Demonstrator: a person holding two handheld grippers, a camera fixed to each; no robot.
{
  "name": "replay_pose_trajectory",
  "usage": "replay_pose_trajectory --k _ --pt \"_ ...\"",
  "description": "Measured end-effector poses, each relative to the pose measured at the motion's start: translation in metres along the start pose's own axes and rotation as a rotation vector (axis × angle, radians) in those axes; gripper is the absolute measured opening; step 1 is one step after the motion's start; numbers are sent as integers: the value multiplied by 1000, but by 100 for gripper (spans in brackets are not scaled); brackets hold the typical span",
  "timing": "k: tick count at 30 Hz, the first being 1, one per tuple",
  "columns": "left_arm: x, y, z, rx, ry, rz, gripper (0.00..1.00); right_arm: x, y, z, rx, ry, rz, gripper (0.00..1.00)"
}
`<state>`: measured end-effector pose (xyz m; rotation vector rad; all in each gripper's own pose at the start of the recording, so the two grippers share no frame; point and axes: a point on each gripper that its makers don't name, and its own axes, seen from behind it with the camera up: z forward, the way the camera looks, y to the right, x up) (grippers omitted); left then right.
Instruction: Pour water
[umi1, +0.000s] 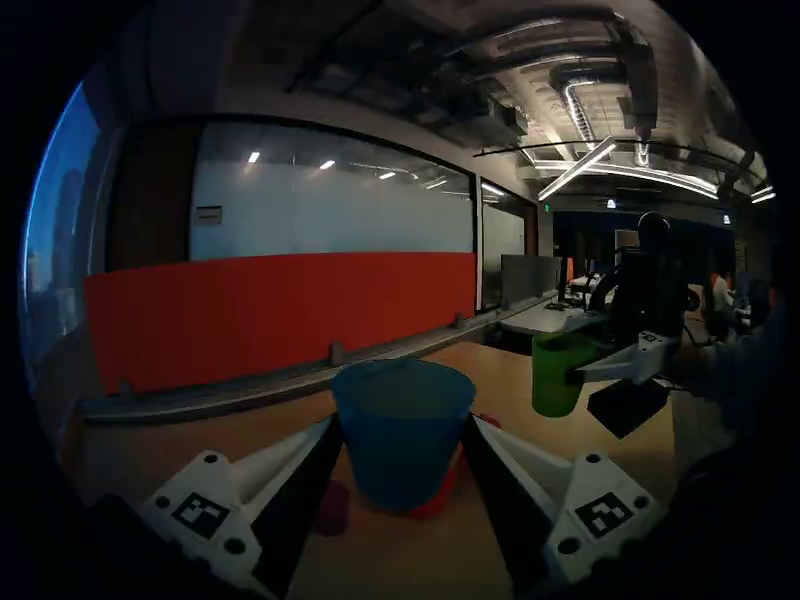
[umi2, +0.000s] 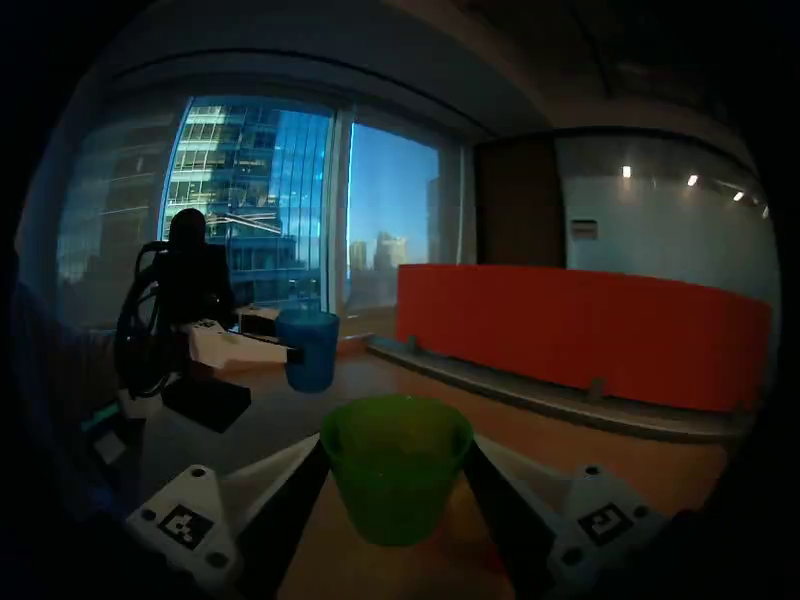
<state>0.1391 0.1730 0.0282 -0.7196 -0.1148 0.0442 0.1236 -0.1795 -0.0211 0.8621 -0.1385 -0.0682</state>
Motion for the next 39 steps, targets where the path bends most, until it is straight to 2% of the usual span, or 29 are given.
replay_pose_trajectory --k 18,30,39 --pt "-60 -5 5 -26 -148 47 83 -47 5 1 41 -155 3 90" --pt "-106 1 12 -60 -269 88 83 -85 6 1 71 -274 -20 90" --pt "-143 2 12 -81 -382 144 83 -108 11 1 82 -343 -24 91"
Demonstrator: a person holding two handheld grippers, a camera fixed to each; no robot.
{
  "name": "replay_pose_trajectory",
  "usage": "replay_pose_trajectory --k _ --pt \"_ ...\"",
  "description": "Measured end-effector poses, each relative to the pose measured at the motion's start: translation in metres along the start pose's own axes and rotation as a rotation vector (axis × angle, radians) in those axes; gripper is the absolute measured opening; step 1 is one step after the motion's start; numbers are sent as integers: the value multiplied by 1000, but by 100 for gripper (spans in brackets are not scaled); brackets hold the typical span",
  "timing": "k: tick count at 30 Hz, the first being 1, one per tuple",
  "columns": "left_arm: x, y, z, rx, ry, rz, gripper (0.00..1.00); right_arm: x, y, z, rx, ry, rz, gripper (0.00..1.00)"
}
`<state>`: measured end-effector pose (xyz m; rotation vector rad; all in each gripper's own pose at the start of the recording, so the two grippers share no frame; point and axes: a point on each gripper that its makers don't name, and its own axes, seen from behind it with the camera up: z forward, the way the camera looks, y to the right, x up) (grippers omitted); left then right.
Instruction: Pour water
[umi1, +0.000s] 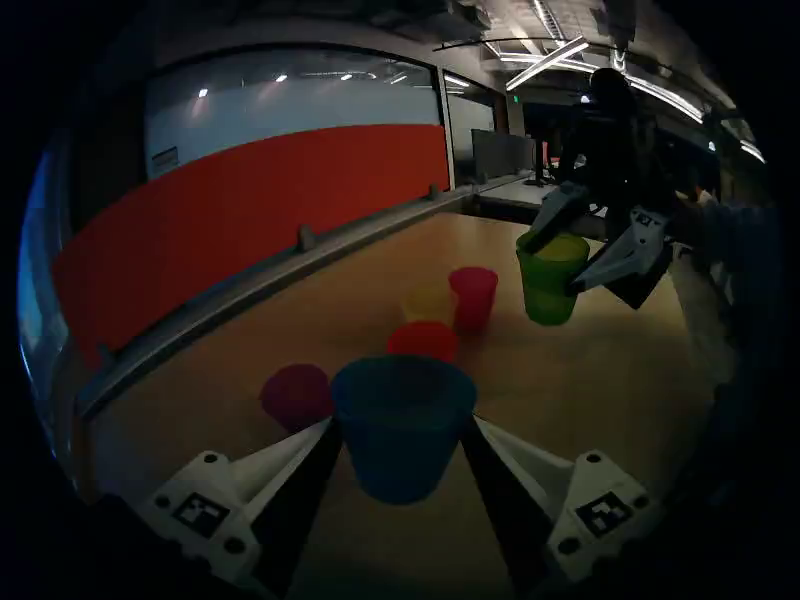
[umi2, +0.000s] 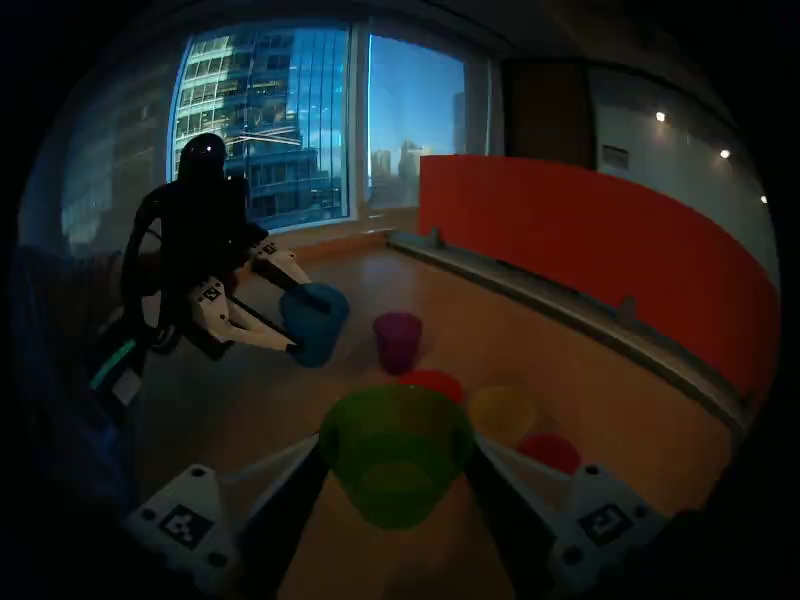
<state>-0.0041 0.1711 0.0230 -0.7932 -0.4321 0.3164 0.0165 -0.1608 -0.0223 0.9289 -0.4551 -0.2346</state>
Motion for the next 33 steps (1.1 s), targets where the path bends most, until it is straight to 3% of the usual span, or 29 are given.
replay_pose_trajectory --k 21,33 --pt "-46 7 21 -62 -166 37 83 -29 -1 16 29 -85 -6 91" --pt "-57 11 31 -91 -212 44 83 -48 -1 25 37 -133 -25 90"
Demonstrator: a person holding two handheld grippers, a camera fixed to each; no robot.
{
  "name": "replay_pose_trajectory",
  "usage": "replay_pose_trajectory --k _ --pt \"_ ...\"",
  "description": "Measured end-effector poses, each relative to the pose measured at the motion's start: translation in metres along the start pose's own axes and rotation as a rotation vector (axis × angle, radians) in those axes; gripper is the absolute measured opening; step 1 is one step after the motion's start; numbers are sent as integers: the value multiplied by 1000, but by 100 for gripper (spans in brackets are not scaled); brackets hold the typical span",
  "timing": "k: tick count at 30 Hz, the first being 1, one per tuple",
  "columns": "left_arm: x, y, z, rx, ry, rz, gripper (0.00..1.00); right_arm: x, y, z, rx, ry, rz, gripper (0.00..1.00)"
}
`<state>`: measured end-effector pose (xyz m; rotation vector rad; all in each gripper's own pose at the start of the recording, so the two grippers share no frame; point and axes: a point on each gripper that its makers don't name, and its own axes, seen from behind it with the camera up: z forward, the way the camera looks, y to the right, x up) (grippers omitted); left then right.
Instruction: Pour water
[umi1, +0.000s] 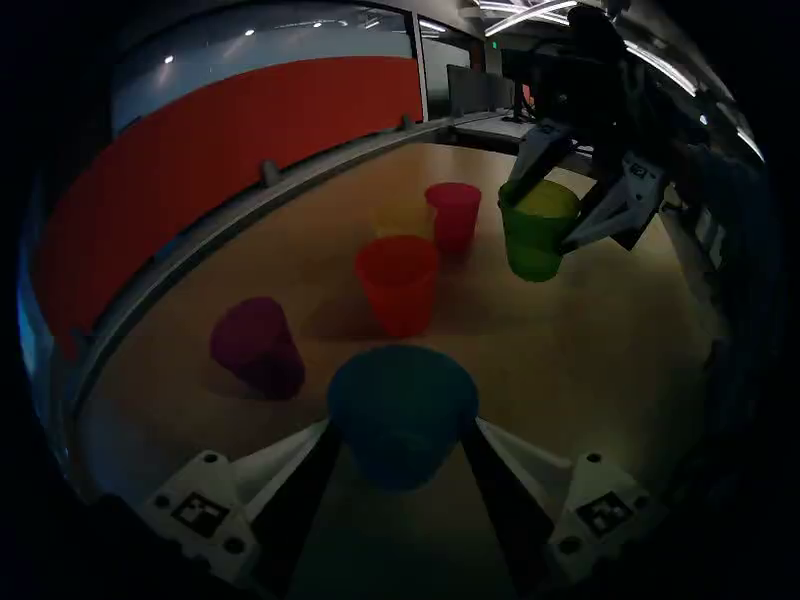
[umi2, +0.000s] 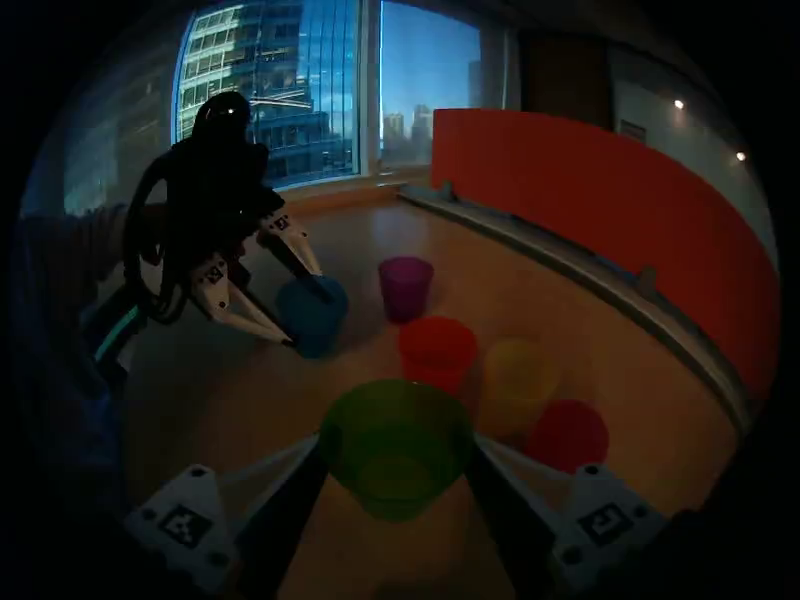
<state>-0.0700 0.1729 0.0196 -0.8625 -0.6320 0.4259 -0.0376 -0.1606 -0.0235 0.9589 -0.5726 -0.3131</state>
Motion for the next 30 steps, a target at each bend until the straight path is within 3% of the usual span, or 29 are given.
replay_pose_trajectory --k 15,30 --pt "-11 4 8 -22 -40 15 84 -10 -2 11 8 -28 -8 90" --pt "-13 2 8 -20 -35 -3 84 -25 -4 27 9 -40 1 90"
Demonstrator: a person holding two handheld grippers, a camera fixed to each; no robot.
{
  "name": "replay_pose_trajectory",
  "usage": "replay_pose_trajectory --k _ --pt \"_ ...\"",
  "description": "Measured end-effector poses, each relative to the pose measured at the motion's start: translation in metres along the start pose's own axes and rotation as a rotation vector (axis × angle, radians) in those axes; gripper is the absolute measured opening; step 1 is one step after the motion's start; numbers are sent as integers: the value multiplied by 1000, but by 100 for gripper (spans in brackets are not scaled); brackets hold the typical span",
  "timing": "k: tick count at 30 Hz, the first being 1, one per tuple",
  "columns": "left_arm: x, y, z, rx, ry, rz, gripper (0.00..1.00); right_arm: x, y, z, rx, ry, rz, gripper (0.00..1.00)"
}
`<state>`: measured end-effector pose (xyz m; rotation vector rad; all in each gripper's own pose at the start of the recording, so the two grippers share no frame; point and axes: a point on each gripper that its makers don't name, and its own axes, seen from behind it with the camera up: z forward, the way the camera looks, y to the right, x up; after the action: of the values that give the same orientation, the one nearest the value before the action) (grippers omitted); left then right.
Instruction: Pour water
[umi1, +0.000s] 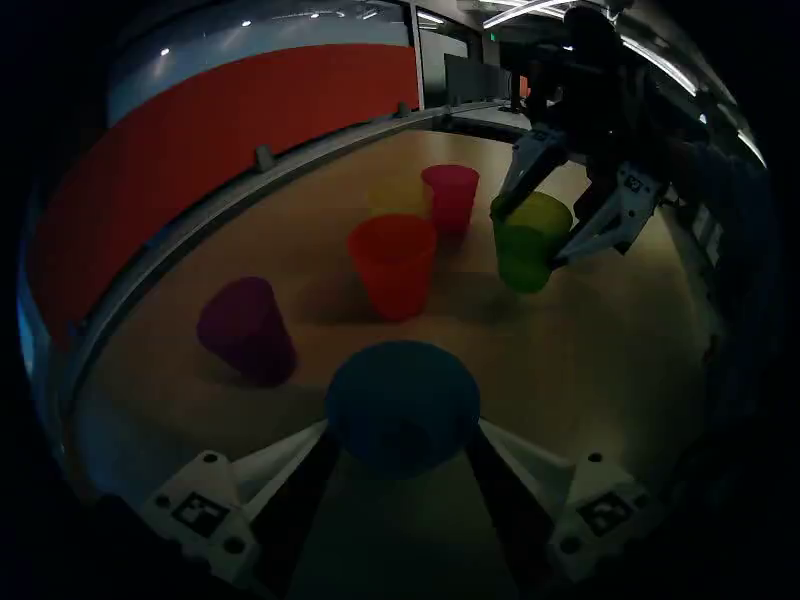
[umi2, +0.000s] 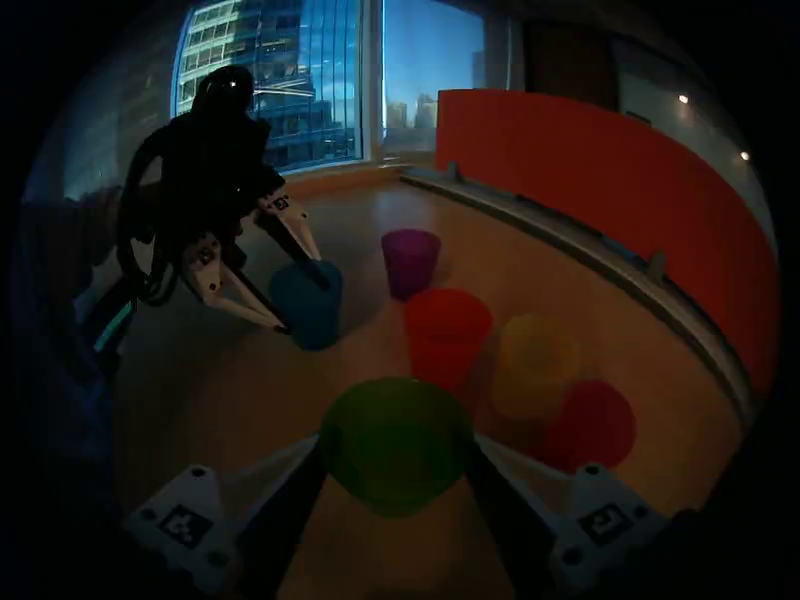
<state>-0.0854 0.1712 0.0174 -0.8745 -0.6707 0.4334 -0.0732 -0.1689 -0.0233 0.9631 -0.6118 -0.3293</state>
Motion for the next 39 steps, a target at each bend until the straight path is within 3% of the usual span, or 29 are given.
replay_pose_trajectory --k 14,20,39 --pt "-7 3 2 -12 1 -34 85 -10 -2 6 -8 3 10 90" --pt "-9 4 2 -17 -1 -46 92 -14 -2 9 -13 0 6 90" --pt "-26 5 -5 0 -21 -67 92 -22 -2 5 -35 12 19 92"
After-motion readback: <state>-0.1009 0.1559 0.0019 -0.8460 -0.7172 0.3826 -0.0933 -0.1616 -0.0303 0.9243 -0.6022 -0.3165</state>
